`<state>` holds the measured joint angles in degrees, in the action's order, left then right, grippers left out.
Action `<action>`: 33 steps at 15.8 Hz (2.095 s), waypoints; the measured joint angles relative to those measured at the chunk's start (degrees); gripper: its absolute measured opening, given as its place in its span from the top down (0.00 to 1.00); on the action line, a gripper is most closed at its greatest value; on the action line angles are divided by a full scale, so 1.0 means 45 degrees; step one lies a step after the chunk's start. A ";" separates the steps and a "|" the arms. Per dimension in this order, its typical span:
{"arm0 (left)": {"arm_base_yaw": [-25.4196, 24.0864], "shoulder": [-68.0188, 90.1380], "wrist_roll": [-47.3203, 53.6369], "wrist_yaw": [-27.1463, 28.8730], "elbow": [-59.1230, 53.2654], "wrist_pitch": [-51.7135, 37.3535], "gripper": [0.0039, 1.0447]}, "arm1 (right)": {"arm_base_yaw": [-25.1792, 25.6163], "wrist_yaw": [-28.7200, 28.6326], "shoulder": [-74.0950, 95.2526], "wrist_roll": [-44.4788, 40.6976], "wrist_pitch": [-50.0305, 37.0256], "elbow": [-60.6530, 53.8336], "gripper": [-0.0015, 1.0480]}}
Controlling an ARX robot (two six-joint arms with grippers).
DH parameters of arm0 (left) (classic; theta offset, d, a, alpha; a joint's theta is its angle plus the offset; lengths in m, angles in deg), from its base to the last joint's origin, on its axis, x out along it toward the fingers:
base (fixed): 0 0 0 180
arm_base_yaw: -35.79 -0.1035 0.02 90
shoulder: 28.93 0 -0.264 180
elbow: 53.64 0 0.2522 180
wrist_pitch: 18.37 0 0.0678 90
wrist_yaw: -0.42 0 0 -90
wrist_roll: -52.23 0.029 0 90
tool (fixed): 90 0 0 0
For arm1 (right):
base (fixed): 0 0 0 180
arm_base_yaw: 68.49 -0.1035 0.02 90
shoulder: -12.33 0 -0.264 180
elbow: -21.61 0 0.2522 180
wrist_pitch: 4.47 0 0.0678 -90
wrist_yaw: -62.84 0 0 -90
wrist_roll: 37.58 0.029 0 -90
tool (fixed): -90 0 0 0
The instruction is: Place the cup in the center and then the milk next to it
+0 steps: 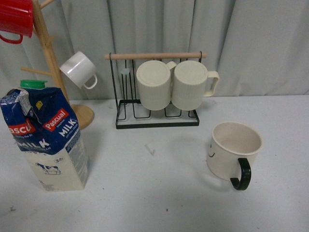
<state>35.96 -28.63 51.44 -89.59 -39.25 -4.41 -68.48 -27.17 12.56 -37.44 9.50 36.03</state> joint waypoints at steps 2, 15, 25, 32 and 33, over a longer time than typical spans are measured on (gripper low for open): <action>0.0000 0.0000 0.0000 0.0000 0.0000 0.0000 0.06 | 0.0000 0.0000 0.0000 0.0000 -0.0005 0.0000 0.06; 0.0000 0.0000 0.0000 0.0010 0.0000 0.0000 0.06 | 0.0923 -0.2229 0.1200 0.0680 0.0296 0.0316 0.06; 0.0000 0.0000 0.0000 0.0005 0.0000 0.0000 0.06 | -0.1462 0.1729 2.1347 0.4750 -0.3614 1.0224 0.06; 0.0000 0.0000 0.0000 0.0005 0.0000 -0.0005 0.06 | -0.2448 0.1622 2.4154 0.5425 -0.0903 1.3017 0.06; 0.0000 0.0000 0.0000 0.0005 0.0000 -0.0005 0.06 | -0.2443 0.1549 2.4276 0.5450 -0.0743 1.3138 0.06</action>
<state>35.96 -28.63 51.44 -89.57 -39.25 -4.43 -79.47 -20.20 121.81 -12.92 6.16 95.16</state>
